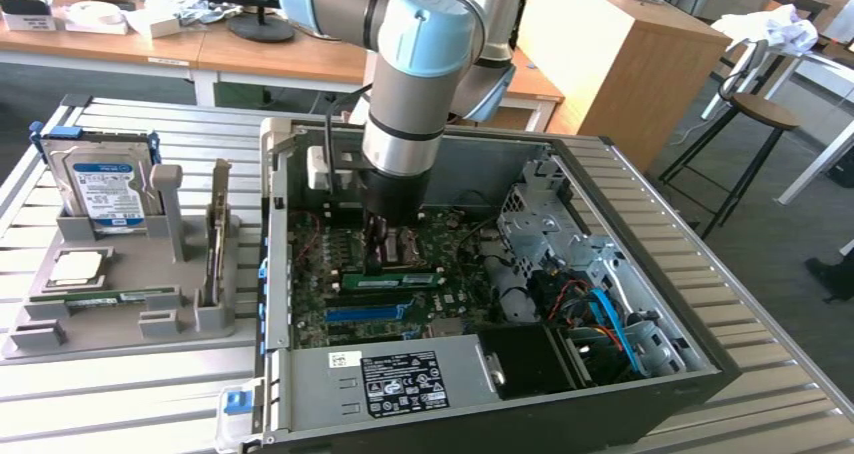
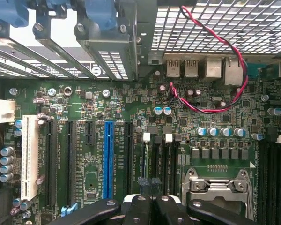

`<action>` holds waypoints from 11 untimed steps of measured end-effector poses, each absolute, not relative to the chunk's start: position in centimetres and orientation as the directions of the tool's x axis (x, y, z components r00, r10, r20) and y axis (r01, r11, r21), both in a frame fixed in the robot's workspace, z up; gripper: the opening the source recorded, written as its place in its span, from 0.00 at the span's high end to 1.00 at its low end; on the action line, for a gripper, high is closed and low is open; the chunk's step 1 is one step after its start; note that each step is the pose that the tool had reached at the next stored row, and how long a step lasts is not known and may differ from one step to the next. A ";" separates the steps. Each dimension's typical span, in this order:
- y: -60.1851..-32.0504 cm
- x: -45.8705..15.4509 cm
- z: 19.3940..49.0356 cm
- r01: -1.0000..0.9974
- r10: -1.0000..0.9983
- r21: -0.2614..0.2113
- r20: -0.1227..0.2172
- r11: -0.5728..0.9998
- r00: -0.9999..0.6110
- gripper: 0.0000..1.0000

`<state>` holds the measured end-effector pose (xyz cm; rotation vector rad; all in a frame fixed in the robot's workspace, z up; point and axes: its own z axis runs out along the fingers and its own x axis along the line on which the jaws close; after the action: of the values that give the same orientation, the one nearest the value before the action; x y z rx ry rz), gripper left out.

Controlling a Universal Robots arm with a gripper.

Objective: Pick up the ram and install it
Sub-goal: 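Press down the ram until it locks into place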

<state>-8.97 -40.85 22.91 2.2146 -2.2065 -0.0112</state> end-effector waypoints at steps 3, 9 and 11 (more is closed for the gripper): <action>-40.9 -9.0 22.9 -1.000 -1.000 0.016 0.006 -0.004 0.004 0.90; -40.8 -9.0 22.7 -1.000 -1.000 0.016 0.006 -0.004 0.004 0.90; -40.9 -9.0 22.7 -1.000 -1.000 0.016 0.006 -0.004 0.004 0.90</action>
<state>-8.98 -40.85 22.69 2.2144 -2.2063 -0.0111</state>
